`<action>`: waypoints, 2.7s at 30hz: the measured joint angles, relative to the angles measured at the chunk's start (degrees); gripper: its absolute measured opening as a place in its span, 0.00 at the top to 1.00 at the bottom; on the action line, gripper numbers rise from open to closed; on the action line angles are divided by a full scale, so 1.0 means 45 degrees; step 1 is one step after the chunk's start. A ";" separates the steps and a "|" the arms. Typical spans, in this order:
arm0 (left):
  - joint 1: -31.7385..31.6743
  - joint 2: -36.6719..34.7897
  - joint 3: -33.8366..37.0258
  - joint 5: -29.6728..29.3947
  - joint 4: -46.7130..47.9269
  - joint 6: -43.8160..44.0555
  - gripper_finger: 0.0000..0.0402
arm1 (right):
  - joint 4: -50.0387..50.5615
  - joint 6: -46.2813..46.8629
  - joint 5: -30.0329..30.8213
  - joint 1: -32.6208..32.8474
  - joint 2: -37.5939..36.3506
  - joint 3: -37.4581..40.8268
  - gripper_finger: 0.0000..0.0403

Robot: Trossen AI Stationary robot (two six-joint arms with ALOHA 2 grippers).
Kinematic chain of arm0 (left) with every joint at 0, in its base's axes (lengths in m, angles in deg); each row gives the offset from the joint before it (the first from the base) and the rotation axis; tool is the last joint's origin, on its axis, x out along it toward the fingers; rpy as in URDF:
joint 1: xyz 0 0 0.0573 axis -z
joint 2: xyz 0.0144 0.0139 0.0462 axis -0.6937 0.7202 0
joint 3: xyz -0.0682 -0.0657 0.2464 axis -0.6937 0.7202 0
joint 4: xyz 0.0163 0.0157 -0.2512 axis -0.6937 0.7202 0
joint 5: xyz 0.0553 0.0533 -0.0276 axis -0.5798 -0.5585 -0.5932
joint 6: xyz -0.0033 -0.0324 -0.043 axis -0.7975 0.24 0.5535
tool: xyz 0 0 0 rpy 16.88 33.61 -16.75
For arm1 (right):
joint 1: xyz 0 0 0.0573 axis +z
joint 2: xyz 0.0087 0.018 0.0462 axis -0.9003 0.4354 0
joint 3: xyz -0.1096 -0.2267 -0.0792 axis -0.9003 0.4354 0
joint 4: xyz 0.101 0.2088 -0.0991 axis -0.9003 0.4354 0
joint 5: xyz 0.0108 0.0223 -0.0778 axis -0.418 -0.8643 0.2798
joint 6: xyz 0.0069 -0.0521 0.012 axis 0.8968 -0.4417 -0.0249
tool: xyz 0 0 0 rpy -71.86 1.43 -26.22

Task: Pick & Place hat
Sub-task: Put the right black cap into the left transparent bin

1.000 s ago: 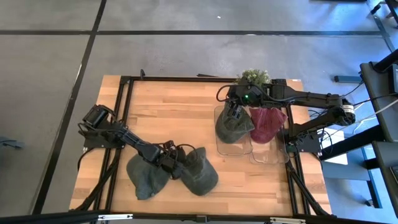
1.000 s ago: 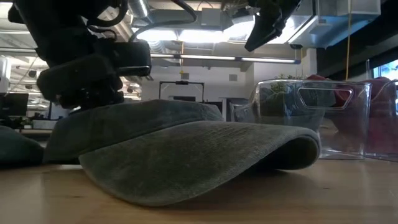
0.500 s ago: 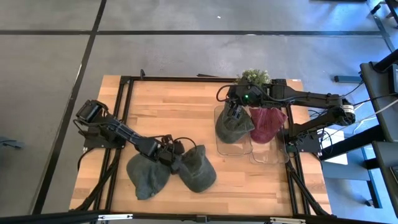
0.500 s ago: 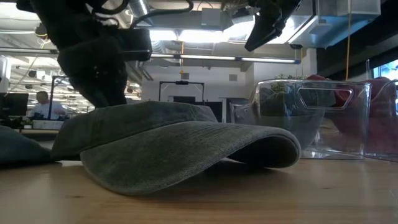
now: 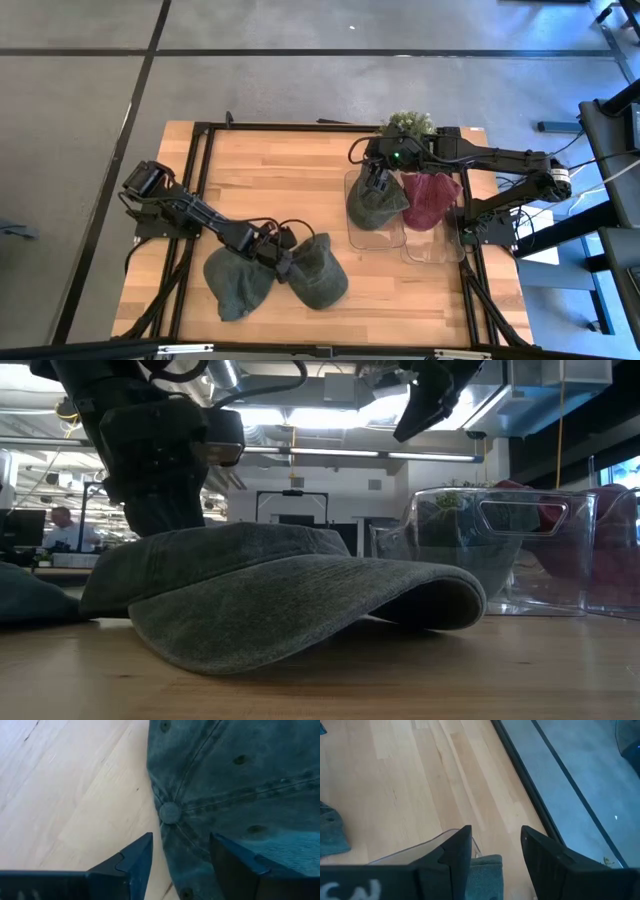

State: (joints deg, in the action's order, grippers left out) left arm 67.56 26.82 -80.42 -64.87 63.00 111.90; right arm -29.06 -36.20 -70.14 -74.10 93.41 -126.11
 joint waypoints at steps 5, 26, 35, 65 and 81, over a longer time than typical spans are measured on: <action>0.0000 0.0588 0.0000 -0.0004 -0.0081 0.0490 0.52 | -0.0207 -0.0347 0.0000 0.0001 0.0026 0.0000 0.58; -0.0045 0.1278 -0.0038 -0.0964 -0.0130 -0.0017 0.83 | -0.0308 -0.0070 -0.0268 0.0001 0.0041 0.0000 0.58; -0.0049 0.1159 -0.0062 -0.1046 0.0001 -0.0482 0.99 | -0.0308 0.0098 -0.1236 0.0002 0.0044 0.0000 0.58; -0.1836 -0.0733 -0.4108 -0.1924 0.1541 -0.9055 0.99 | -0.4599 0.1817 -1.2131 0.0718 0.4418 -0.0015 0.58; -0.1389 -0.0733 -0.4133 -0.3009 0.1550 -0.9068 0.99 | -0.4819 0.1620 -1.1011 0.0942 0.4711 -0.0012 0.58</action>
State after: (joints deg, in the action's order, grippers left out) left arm 61.31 23.52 -99.02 -78.41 69.98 71.10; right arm -50.75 -28.91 -119.69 -69.86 114.61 -126.17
